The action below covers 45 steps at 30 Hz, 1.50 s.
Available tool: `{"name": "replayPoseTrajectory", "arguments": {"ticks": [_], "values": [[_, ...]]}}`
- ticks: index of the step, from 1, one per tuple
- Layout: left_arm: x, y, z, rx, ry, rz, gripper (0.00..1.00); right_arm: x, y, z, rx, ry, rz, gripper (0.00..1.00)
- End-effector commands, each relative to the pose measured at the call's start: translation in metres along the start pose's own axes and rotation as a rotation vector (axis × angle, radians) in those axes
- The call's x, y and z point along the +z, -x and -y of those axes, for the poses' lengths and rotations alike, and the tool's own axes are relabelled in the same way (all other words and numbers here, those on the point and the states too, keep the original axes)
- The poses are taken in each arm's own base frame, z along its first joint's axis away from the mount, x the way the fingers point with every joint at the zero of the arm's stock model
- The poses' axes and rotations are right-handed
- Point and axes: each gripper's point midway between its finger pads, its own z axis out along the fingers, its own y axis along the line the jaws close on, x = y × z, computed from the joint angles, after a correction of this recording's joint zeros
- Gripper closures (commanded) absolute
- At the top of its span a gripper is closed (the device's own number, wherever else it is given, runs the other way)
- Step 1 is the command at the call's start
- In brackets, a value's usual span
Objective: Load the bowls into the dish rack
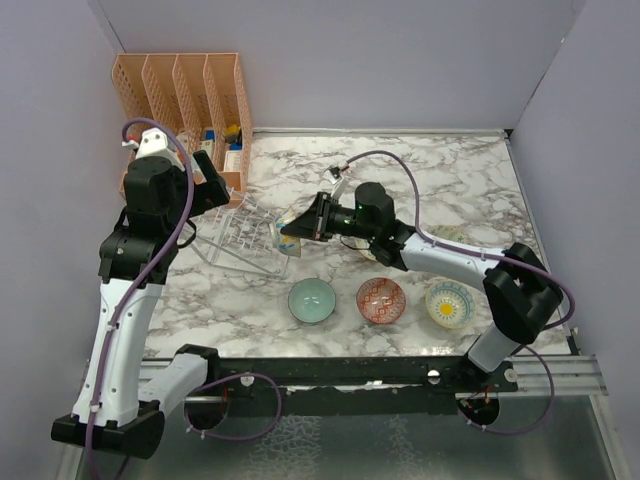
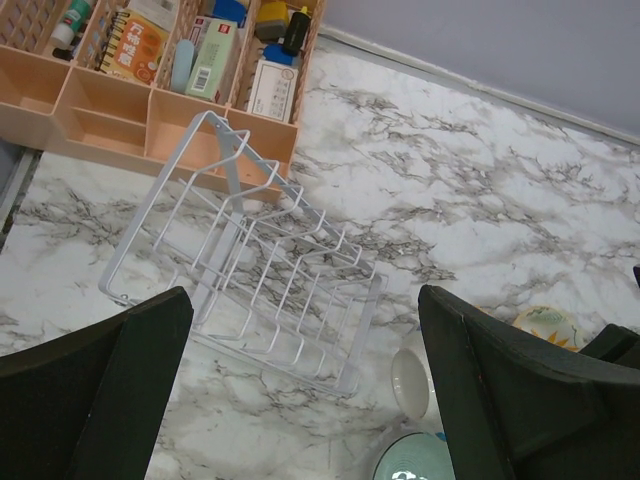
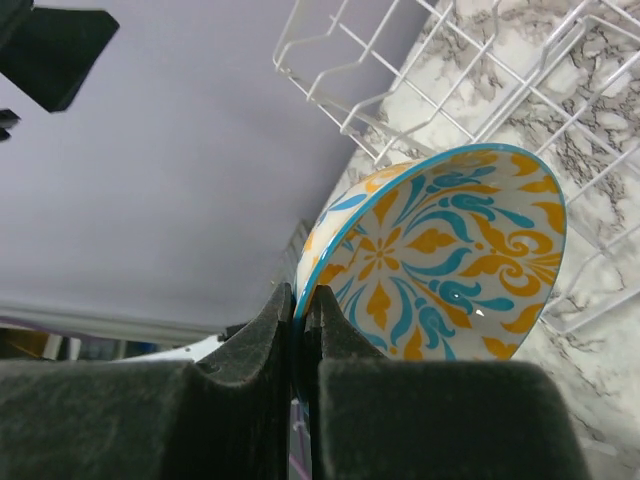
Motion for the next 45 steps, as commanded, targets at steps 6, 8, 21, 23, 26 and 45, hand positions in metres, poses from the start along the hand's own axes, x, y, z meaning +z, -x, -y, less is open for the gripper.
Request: {"name": "replayPoseTrajectory", "arguments": {"ticks": [6, 8, 21, 23, 26, 45], "values": [[-0.008, 0.015, 0.006, 0.01, -0.02, 0.034, 0.01, -0.016, 0.064, -0.04, 0.204, 0.155, 0.35, 0.99], [-0.008, 0.015, 0.008, 0.011, -0.023, 0.03, 0.01, -0.015, 0.07, -0.032, 0.287, 0.153, 0.395, 0.99], [0.002, 0.007, 0.018, 0.046, -0.047, -0.015, 0.01, 0.008, 0.058, -0.006, 0.586, 0.229, 0.451, 0.99], [0.003, 0.005, 0.019, 0.053, -0.047, -0.02, 0.01, 0.014, 0.05, -0.001, 0.597, 0.224, 0.442, 0.99], [0.004, 0.004, 0.018, 0.062, -0.044, -0.023, 0.01, 0.021, 0.044, 0.004, 0.599, 0.21, 0.429, 0.99], [0.003, 0.0, 0.013, 0.086, -0.026, -0.023, 0.01, 0.043, 0.025, 0.028, 0.641, 0.264, 0.386, 0.99]]}}
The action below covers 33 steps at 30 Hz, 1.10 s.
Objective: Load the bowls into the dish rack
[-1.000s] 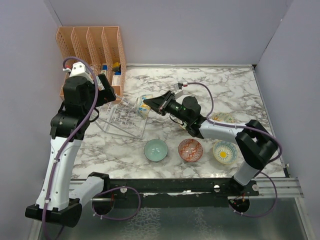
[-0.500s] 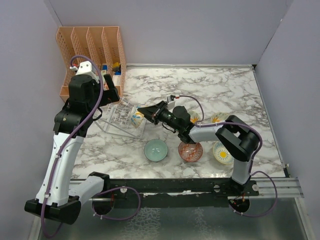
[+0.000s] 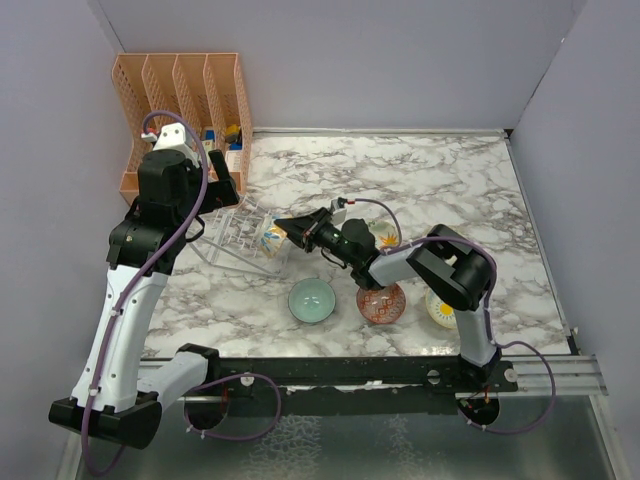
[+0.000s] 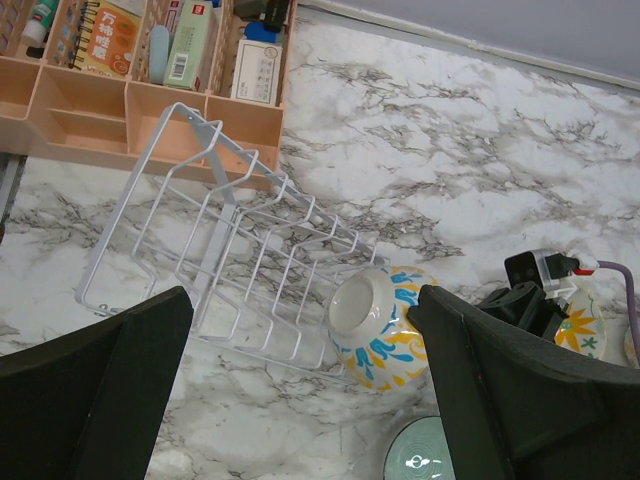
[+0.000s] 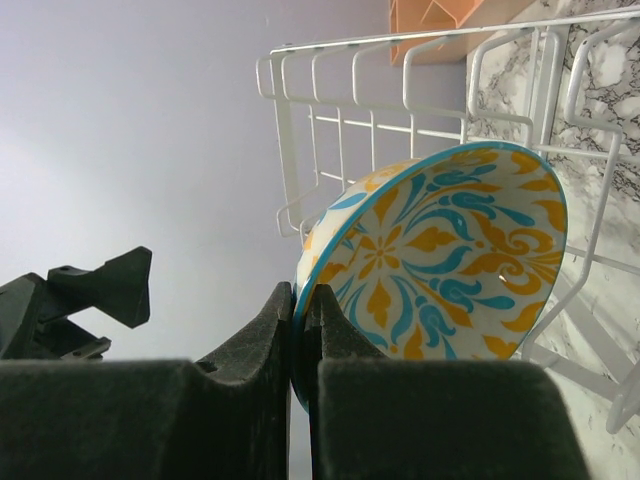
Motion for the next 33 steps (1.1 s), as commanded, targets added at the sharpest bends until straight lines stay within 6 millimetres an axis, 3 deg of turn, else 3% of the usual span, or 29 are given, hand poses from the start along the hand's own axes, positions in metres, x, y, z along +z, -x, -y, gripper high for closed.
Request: {"name": "replayPoseTrajectory", "arguments": {"ticks": [1, 4, 14, 23, 33], "values": [[-0.007, 0.008, -0.002, 0.01, 0.01, 0.03, 0.01, 0.004, -0.005, -0.047, -0.002, 0.161, -0.017, 0.99], [-0.008, 0.007, -0.002, 0.009, 0.01, 0.029, 0.01, 0.002, -0.004, -0.054, -0.018, 0.171, -0.007, 0.99], [-0.008, 0.005, -0.003, 0.01, 0.01, 0.028, 0.01, 0.016, -0.015, -0.048, 0.0, 0.219, -0.089, 0.99], [-0.01, 0.004, -0.006, 0.017, 0.019, 0.031, 0.01, 0.009, -0.006, -0.024, 0.03, 0.112, -0.041, 0.99], [-0.007, 0.003, -0.002, 0.012, 0.004, 0.026, 0.01, 0.015, -0.016, -0.009, 0.063, 0.119, -0.125, 0.98]]}}
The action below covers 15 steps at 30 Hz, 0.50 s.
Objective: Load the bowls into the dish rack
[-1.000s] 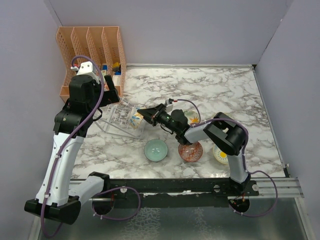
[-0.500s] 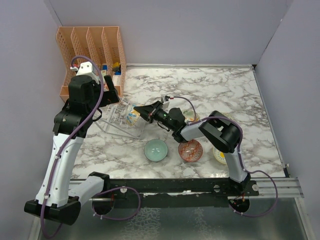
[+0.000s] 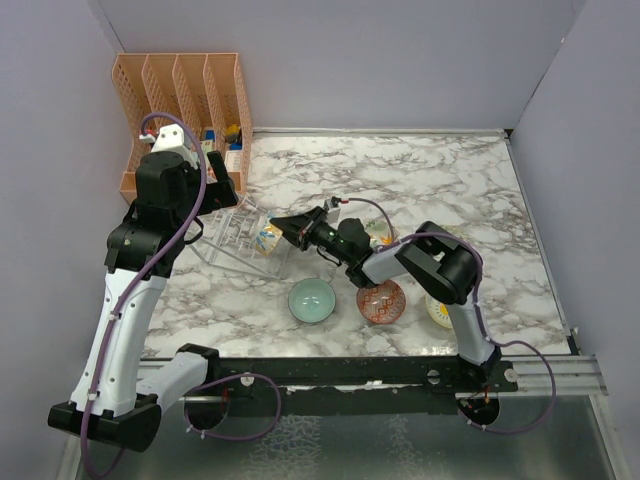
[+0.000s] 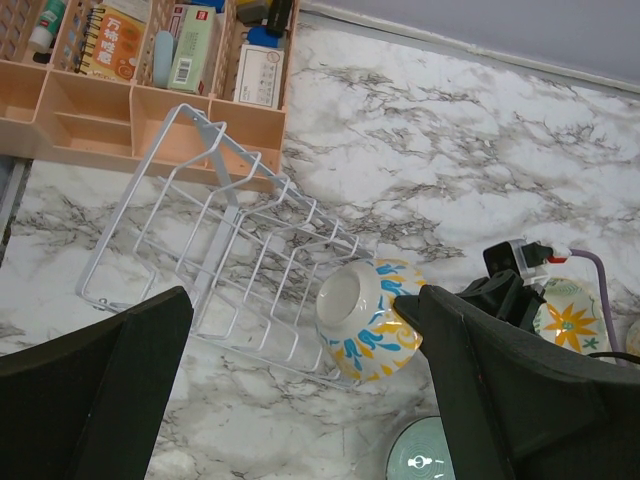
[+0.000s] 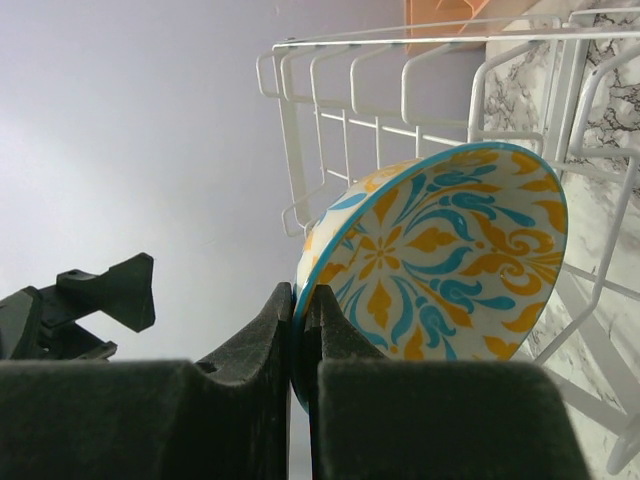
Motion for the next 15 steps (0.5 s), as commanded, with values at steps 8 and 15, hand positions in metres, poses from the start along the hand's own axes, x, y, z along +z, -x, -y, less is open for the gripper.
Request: {"name": "replayPoseTrajectory", "arguments": {"ticks": [8, 15], "values": [[-0.002, 0.002, 0.0, 0.01, 0.0, 0.014, 0.01, 0.007, -0.013, -0.001, 0.024, 0.046, -0.095, 0.93], [-0.004, 0.003, 0.0, 0.007, 0.0, 0.02, 0.01, 0.003, -0.017, -0.006, 0.019, 0.045, -0.112, 0.0]]}}
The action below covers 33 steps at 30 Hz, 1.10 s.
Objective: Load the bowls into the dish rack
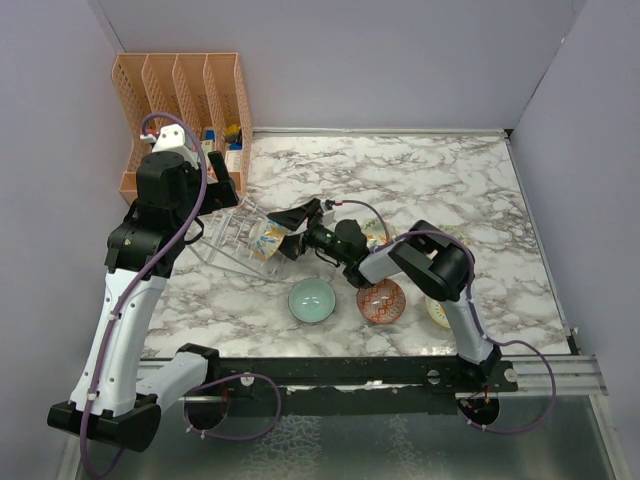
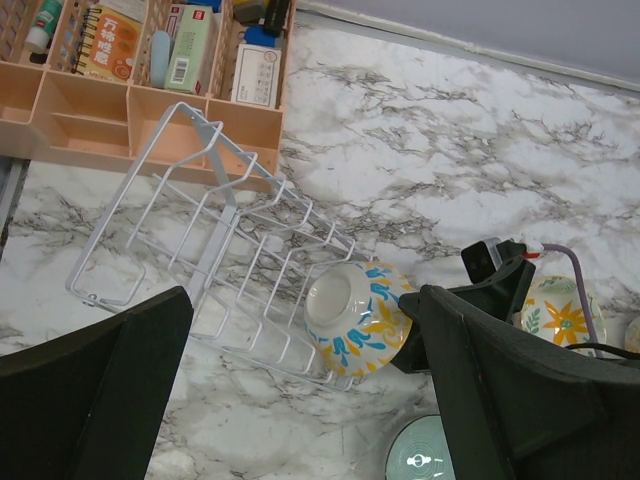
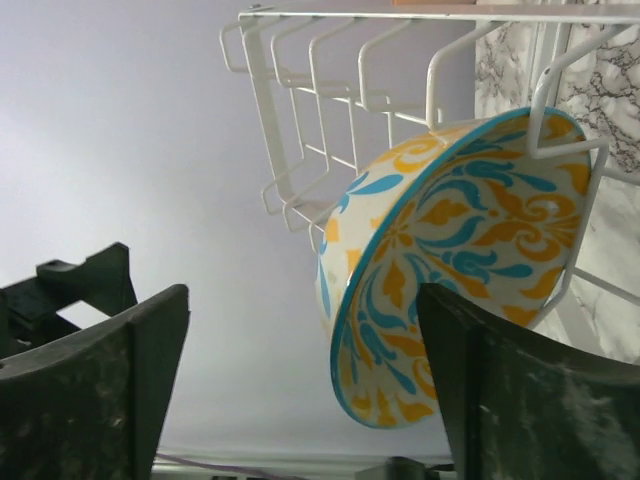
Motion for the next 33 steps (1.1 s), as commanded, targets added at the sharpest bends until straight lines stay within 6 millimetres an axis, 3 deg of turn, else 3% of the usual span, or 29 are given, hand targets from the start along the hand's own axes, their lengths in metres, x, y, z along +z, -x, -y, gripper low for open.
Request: {"name": "replayPoseTrajectory", "arguments": {"ticks": [1, 6, 8, 17, 23, 27, 33], "values": [[-0.004, 0.003, -0.001, 0.004, 0.001, 0.022, 0.01, -0.001, -0.014, -0.026, -0.023, 0.056, -0.056, 0.0], [-0.005, 0.003, -0.001, 0.003, 0.0, 0.024, 0.01, -0.003, -0.014, -0.041, -0.077, 0.022, -0.032, 0.0], [-0.006, 0.004, -0.001, 0.004, 0.001, 0.028, 0.01, -0.006, -0.013, -0.036, -0.09, -0.043, -0.019, 0.01], [-0.008, 0.005, 0.0, -0.005, -0.004, 0.032, 0.01, -0.035, -0.008, 0.011, -0.065, -0.355, 0.025, 0.01], [-0.008, 0.005, 0.001, -0.012, -0.008, 0.033, 0.01, -0.031, -0.016, 0.03, -0.079, -0.368, -0.065, 0.01], [-0.008, 0.005, 0.0, -0.006, -0.003, 0.031, 0.01, -0.022, -0.019, 0.03, -0.089, -0.349, -0.107, 0.01], [-0.01, 0.008, -0.004, 0.008, 0.013, 0.043, 0.01, -0.025, -0.015, 0.02, -0.122, -0.381, -0.073, 0.0]]}}
